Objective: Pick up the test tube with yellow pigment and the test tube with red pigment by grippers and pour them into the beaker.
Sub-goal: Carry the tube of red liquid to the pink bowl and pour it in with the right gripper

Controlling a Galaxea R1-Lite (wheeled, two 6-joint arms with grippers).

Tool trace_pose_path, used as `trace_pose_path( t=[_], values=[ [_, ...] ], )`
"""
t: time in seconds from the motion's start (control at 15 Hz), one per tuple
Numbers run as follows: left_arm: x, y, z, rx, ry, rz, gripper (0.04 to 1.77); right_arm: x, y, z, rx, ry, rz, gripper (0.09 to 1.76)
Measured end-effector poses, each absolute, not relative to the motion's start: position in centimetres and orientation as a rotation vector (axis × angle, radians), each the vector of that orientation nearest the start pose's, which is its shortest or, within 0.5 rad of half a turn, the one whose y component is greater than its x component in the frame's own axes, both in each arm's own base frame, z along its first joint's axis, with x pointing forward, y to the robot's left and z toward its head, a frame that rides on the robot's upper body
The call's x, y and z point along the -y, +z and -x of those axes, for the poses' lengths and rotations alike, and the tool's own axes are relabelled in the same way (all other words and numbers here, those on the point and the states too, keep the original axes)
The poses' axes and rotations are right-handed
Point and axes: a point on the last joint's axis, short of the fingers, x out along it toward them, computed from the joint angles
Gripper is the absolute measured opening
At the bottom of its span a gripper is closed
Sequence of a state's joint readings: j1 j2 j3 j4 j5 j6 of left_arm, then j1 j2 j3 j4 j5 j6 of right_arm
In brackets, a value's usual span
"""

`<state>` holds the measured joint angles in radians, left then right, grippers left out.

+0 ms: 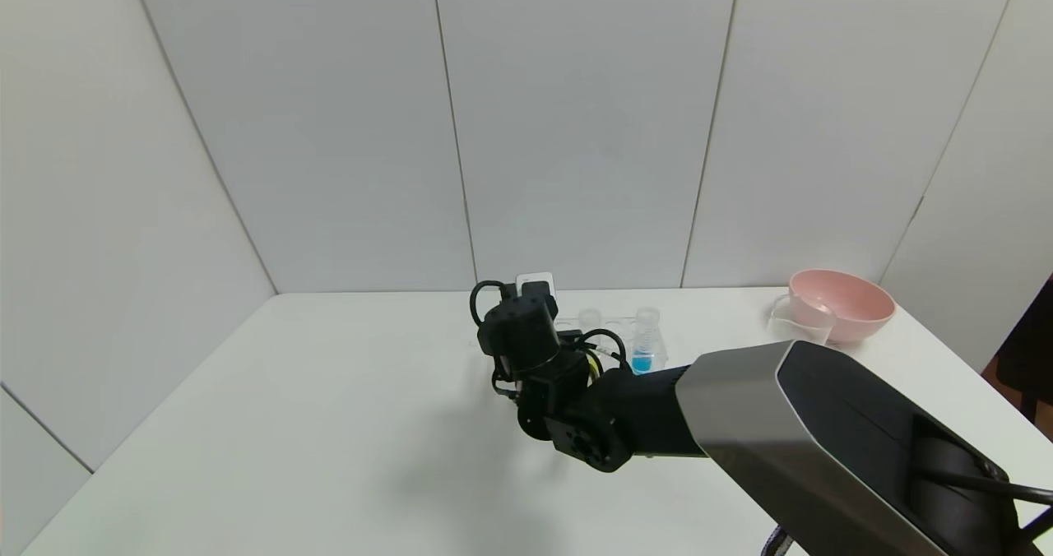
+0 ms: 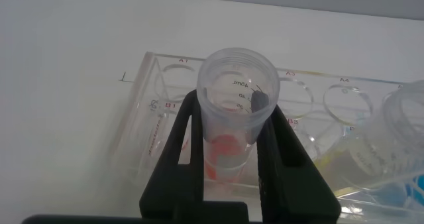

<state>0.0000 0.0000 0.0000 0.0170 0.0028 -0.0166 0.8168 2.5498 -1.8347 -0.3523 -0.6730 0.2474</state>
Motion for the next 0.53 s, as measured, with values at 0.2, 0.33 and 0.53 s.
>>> trace_pose_path(
  t=[0.2,0.33,0.53],
  values=[
    [-0.01,7.37,2.28,-0.017,0.002,0.016,1.72,-36.90,7.87,-36.82,-0.277,0.105,-0.004,0.52],
    [-0.01,7.37,2.28,-0.017,0.003,0.016,1.72,-36.86,7.98,-36.84,-0.275,0.105,-0.006,0.52],
    [-0.01,7.37,2.28,-0.017,0.003,0.017,1.72,-36.86,7.97,-36.84,-0.275,0.105,-0.006,0.52]
  ],
)
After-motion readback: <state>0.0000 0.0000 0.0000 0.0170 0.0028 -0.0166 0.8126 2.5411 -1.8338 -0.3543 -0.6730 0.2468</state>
